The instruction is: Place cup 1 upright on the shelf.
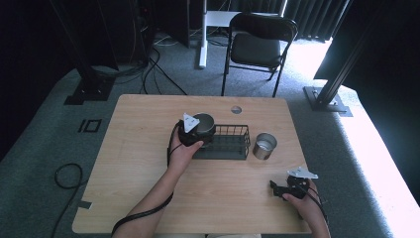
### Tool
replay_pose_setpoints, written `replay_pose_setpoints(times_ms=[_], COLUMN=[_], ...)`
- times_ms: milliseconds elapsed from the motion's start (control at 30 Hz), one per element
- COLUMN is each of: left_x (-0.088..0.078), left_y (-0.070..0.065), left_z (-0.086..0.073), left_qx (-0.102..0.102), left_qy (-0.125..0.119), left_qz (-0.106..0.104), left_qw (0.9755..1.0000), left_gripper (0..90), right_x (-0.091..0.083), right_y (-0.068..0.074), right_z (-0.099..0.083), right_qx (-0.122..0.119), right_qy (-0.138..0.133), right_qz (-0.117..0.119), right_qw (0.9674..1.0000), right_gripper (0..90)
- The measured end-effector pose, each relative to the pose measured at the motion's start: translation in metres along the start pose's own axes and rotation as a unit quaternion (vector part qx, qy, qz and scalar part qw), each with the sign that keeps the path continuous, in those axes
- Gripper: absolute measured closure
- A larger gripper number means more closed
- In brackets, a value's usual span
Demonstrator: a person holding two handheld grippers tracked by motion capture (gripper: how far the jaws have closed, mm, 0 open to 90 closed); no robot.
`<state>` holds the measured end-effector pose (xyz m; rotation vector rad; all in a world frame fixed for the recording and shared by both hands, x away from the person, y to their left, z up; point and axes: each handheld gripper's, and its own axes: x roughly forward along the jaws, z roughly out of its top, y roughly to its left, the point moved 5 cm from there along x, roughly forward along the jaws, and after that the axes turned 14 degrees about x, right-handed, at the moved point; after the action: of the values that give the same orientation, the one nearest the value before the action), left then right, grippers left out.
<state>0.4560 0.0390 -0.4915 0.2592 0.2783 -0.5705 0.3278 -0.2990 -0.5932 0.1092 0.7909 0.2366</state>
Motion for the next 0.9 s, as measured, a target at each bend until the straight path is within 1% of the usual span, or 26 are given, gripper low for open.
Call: replay_pose_setpoints(times_ms=[100,233,300,333,433,500,533,567,667,833,900], left_x=[0.002,0.002,0.001,0.001,0.000,-0.001,-0.001,-0.002,-0.004,-0.008,-0.014], left_y=[-0.002,-0.005,-0.005,-0.006,-0.005,-0.004,-0.004,-0.004,-0.006,-0.008,-0.008], left_z=[-0.003,-0.004,-0.004,-0.004,-0.005,-0.006,-0.006,-0.006,-0.004,-0.003,-0.004], left_qx=[0.004,0.019,0.019,0.023,0.019,0.016,0.015,0.023,0.033,0.033,0.031], left_qy=[0.006,0.007,0.007,0.006,0.002,0.003,0.004,0.002,0.009,0.016,0.021], left_qz=[-0.001,0.001,0.002,0.003,0.008,0.007,0.006,0.004,-0.011,-0.017,-0.020], left_qw=[1.0000,0.9998,0.9998,0.9997,0.9998,0.9998,0.9999,0.9997,0.9994,0.9992,0.9991], left_gripper=[13.5,13.5,13.5,13.5,13.3,12.2,9.5,8.2,2.5,2.5,2.5], right_x=[0.000,0.000,0.000,0.000,0.000,0.000,0.000,0.000,0.000,0.000,0.000], right_y=[0.000,0.000,0.000,0.000,0.000,0.000,0.000,0.000,0.000,0.000,0.000], right_z=[0.000,0.000,0.000,0.000,0.000,0.000,0.000,0.000,0.000,0.000,0.000], right_qx=[0.000,0.000,0.000,0.000,0.000,0.000,0.000,0.000,0.000,0.000,0.000], right_qy=[0.000,0.000,0.000,0.000,0.000,0.000,0.000,0.000,0.000,0.000,0.000], right_qz=[0.000,0.000,0.000,0.000,0.000,0.000,0.000,0.000,0.000,0.000,0.000], right_qw=[1.0000,1.0000,1.0000,1.0000,1.0000,1.0000,1.0000,1.0000,1.0000,1.0000,1.0000], right_gripper=[11.5,11.5,11.5,11.5,11.5,11.5,11.5,11.5,11.5,11.5,11.5])
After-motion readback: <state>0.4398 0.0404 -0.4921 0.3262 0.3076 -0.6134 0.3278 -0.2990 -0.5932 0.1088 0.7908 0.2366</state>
